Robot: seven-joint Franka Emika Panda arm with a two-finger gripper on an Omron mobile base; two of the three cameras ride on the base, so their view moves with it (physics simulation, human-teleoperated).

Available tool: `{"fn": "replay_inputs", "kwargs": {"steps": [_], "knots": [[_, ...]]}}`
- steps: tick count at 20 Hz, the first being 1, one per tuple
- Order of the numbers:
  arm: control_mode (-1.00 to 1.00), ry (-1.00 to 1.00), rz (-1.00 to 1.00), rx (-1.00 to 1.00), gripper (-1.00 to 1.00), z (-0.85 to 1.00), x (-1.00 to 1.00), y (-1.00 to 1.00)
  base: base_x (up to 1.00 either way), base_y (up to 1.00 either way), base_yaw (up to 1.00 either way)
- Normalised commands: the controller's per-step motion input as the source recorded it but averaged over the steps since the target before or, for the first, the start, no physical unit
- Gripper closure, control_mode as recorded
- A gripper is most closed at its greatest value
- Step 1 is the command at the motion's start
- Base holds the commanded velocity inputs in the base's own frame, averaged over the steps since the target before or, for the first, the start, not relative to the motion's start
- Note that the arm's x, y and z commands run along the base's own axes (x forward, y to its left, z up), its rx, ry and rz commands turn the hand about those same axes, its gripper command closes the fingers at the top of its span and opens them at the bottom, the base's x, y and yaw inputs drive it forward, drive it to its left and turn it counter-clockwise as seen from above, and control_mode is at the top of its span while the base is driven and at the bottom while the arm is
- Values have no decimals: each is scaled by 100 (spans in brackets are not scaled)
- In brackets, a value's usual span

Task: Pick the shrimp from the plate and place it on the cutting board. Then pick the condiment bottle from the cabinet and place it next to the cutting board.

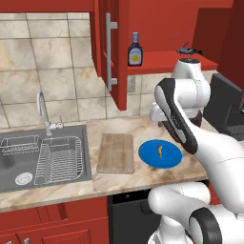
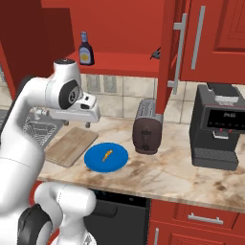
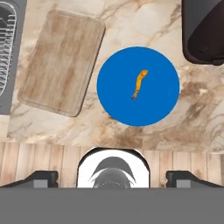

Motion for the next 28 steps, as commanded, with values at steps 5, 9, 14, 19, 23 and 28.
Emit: {"fn": "replay_inputs", "kwargs": {"steps": [5,9,14,19,23,28], "knots": [[-100,8,0,0,-100,-8,-31,-2,0,0,0],[-100,7,0,0,-100,-8,-24,-3,0,0,0],[-100,7,0,0,-100,-9,-17,-6,0,0,0],[-100,6,0,0,-100,-15,-8,-10,0,0,0],[-100,5,-1,0,-100,-20,0,-10,0,0,0],[-100,4,-1,0,-100,-22,0,-6,0,0,0]]}}
